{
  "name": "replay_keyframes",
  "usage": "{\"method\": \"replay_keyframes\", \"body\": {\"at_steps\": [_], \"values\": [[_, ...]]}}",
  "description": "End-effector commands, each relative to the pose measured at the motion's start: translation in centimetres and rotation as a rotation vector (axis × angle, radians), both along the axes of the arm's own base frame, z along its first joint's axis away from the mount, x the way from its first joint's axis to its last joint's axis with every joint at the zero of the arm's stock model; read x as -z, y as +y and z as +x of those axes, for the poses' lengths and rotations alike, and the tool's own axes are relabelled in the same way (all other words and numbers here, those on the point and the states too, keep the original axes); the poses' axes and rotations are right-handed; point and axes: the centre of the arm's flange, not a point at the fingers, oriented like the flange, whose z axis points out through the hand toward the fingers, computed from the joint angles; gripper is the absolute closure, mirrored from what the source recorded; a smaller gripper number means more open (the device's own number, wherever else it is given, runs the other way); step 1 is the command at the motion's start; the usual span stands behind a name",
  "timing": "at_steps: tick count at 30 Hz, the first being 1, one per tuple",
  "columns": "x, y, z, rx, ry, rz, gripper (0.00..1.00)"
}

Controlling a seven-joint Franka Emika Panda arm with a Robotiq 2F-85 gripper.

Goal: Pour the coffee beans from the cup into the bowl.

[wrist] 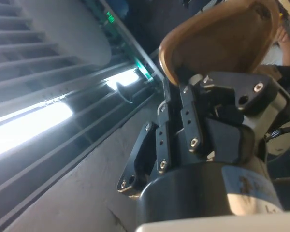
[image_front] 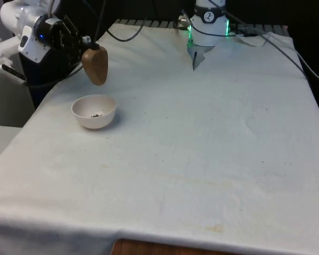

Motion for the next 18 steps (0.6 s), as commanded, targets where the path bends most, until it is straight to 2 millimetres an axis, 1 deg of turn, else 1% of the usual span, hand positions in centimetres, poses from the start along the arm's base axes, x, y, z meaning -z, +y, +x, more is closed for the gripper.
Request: {"method": "replay_keyframes", "body": {"at_steps": [1, 6, 7, 10, 13, 14, 15, 18], "values": [[0.12, -0.26, 0.01, -0.011, -0.002, 0.022, 0.99], [0.44, -0.51, -0.27, -0.010, -0.021, 0.049, 0.99], [0.40, -0.31, -0.36, 0.001, -0.024, 0.037, 0.99], [0.64, -0.68, -0.49, -0.009, -0.031, 0.068, 0.99], [0.62, -0.86, -0.65, -0.007, -0.036, 0.076, 0.99], [0.63, -0.59, -0.71, 0.005, -0.039, 0.060, 0.99], [0.60, -0.92, -0.71, -0.007, -0.038, 0.078, 0.99], [0.55, -1.03, -0.82, -0.006, -0.041, 0.083, 0.99]]}}
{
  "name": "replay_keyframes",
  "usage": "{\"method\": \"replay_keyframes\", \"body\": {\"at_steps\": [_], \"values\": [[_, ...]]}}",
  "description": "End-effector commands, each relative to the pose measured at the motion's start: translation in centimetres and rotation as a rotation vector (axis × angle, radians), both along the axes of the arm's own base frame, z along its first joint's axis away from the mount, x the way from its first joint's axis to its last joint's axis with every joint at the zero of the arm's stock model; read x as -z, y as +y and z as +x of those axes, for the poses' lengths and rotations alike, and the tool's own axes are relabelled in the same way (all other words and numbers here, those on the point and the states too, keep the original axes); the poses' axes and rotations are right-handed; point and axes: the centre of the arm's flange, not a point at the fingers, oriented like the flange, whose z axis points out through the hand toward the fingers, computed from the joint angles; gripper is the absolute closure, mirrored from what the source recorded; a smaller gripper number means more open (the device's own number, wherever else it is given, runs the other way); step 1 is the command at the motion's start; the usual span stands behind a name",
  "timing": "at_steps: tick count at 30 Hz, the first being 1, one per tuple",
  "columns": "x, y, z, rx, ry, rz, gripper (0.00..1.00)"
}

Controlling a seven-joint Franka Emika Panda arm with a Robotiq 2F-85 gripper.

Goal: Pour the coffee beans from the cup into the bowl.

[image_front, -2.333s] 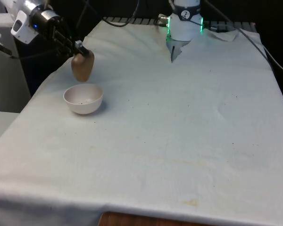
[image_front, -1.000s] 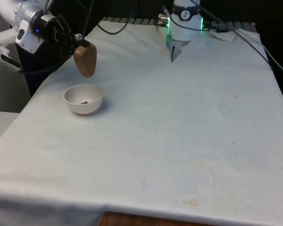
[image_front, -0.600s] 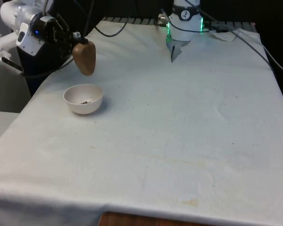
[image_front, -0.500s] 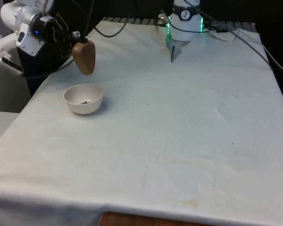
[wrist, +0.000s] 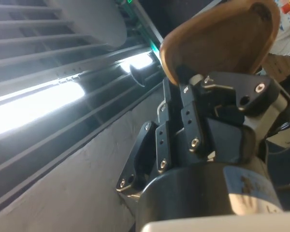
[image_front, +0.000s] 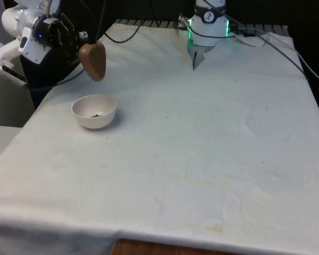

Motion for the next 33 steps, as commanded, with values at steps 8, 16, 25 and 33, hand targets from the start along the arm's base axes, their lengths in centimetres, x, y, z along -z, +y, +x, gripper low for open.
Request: {"method": "replay_keyframes", "body": {"at_steps": [8, 16, 25, 33], "values": [[0.07, -0.35, -0.27, -0.010, -0.005, 0.022, 0.99], [0.38, -0.33, -0.22, -0.009, 0.011, 0.008, 0.99], [0.40, -0.03, -0.12, -0.011, 0.007, 0.002, 0.99], [0.54, 0.34, -0.04, -0.014, 0.006, -0.006, 0.99]]}}
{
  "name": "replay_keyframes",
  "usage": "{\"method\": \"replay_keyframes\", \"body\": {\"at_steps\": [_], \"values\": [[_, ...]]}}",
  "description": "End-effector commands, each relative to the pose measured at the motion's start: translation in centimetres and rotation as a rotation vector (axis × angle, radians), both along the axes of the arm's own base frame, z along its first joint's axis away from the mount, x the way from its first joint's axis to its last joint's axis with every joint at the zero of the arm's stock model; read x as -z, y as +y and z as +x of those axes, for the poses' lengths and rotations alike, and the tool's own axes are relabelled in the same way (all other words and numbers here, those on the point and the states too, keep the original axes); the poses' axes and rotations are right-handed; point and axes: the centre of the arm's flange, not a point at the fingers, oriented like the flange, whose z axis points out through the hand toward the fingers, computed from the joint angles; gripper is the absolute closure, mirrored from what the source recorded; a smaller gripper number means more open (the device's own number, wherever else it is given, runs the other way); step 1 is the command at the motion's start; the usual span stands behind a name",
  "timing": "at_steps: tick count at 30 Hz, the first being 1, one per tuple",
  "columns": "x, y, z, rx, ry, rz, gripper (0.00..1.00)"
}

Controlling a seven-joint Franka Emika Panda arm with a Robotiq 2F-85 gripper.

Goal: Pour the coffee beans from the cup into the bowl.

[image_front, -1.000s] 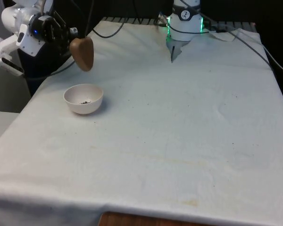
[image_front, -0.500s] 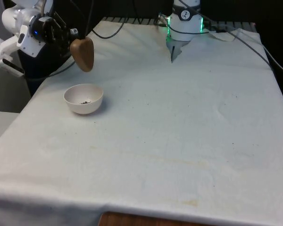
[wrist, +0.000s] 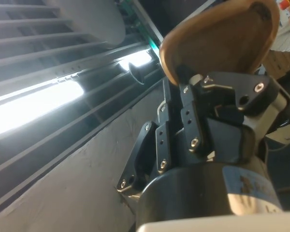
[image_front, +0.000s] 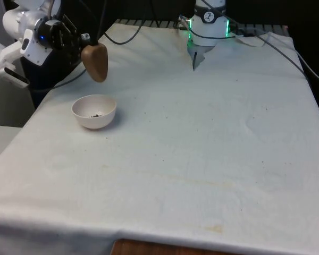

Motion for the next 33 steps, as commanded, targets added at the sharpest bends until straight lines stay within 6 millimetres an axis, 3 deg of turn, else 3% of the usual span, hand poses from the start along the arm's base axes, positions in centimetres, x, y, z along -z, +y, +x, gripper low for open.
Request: {"method": "replay_keyframes", "body": {"at_steps": [1, 33], "values": [[0.1, 0.1, 0.1, -0.004, 0.011, -0.010, 0.99], [-2.9, 3.7, 1.6, -0.079, 0.045, -0.169, 0.99]]}}
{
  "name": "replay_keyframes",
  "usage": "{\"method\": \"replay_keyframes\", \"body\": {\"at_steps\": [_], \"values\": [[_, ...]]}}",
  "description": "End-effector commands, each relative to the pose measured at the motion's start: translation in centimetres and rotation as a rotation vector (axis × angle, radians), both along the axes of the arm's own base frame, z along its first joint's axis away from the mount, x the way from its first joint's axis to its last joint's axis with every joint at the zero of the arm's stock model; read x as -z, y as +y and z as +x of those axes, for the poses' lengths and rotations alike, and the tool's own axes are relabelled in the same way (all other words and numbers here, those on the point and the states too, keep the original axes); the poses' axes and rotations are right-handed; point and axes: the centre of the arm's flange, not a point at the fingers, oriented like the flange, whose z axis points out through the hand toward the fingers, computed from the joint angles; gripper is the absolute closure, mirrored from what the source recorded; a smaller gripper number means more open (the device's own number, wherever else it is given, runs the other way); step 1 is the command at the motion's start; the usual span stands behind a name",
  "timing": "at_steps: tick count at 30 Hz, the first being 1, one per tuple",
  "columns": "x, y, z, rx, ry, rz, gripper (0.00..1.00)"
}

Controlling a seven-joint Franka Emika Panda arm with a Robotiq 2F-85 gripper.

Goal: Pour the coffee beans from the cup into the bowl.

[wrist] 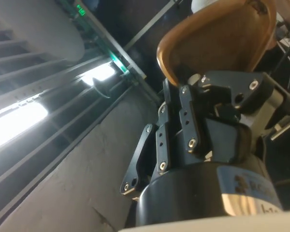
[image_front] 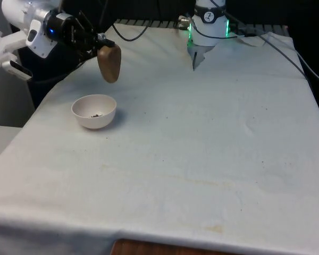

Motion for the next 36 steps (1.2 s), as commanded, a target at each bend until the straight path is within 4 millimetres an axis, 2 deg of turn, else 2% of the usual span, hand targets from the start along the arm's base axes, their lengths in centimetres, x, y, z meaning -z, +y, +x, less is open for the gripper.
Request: {"method": "replay_keyframes", "body": {"at_steps": [1, 16, 30, 36], "values": [[-0.1, 0.1, 0.1, -0.003, 0.001, -0.004, 0.99], [-2.0, 1.1, 0.7, -0.029, 0.038, -0.085, 0.99], [-2.1, 1.3, 1.0, -0.060, 0.074, -0.129, 0.99], [-2.8, 2.0, 1.6, -0.083, 0.106, -0.178, 0.99]]}}
